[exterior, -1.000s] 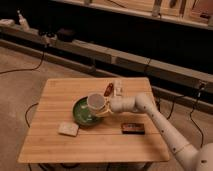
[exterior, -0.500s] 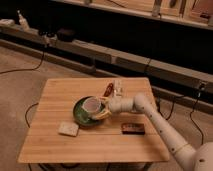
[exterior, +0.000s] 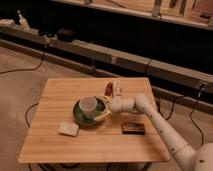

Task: Place the ceramic cup in the ceramic bowl

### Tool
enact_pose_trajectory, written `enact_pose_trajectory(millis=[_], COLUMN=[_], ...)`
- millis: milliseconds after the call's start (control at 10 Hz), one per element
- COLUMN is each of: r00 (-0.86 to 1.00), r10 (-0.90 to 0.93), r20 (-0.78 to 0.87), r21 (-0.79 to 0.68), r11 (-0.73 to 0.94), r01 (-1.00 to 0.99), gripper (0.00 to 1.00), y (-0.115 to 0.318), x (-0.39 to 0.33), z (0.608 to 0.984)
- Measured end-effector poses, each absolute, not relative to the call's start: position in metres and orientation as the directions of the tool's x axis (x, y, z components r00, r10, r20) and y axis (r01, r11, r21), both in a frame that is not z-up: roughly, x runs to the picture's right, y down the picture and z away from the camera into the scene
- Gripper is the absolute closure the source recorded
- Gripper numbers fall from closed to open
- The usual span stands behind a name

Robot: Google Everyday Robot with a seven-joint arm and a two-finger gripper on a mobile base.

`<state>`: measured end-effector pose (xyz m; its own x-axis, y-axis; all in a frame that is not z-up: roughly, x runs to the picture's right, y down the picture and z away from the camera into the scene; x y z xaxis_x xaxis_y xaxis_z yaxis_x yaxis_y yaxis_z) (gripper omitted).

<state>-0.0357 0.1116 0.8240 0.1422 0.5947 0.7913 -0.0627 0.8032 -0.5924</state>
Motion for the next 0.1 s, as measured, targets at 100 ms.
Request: enact_pose_trajectory(millis=[100], r00=[0.142], r10=[0.595], r20=[0.791], r21=[-0.593], r11=[0.803], r01=[-0.061], gripper=[0.20], y=[0.1118], x=[-0.0365], z=[0.8241])
